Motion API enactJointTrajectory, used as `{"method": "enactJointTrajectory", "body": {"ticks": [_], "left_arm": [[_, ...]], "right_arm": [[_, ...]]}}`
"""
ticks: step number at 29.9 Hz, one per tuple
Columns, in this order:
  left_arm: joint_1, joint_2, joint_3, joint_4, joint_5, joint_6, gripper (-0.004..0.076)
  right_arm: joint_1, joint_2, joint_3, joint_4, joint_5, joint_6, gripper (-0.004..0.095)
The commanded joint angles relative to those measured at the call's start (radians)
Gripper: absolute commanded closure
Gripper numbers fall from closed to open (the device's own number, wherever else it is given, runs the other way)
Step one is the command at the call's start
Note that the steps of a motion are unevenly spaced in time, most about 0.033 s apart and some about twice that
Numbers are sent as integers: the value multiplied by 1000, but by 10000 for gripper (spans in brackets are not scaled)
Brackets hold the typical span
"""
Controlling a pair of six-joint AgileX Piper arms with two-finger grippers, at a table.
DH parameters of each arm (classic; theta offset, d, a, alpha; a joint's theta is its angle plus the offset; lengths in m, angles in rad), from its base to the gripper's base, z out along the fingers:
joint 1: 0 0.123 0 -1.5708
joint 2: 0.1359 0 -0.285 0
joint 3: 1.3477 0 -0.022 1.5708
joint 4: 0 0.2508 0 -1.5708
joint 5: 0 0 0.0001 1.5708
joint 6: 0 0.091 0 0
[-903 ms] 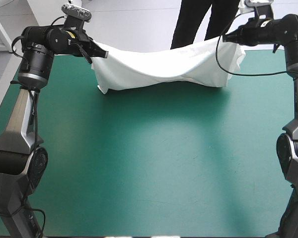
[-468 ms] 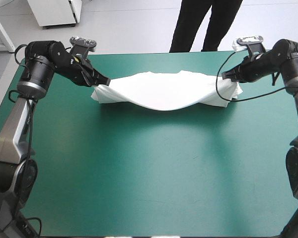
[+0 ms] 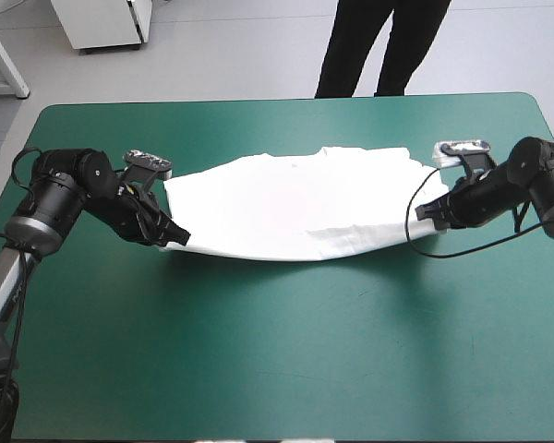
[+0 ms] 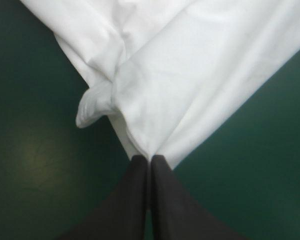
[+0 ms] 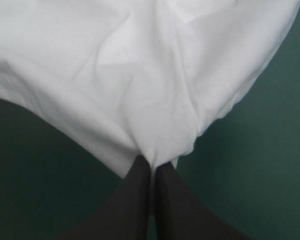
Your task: Fold the cloth
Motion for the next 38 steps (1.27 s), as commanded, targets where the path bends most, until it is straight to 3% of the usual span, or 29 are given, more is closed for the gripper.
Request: {"method": "enactJointTrajectory", "body": {"ticks": [1, 10, 17, 23, 27, 32, 38], "left_arm": [[-1, -47, 17, -17, 40, 4, 746], [-1, -87, 159, -6, 40, 18, 746], [-1, -120, 317, 32, 12, 18, 746], [-1, -120, 325, 12, -2, 18, 738], [-1, -120, 325, 12, 6, 27, 648], [-1, -136, 325, 12, 39, 27, 458], [-1, -248, 307, 16, 39, 15, 413]], "right_arm": [[-7, -75, 89, 15, -19, -25, 925], [-7, -120, 283, 15, -39, -56, 925], [-7, -131, 302, 17, -35, -54, 925], [-7, -131, 302, 21, -27, -35, 912], [-7, -131, 302, 26, -2, -35, 784], [-7, -152, 302, 25, 31, -33, 520], [-7, -252, 302, -2, 23, 2, 480]]}}
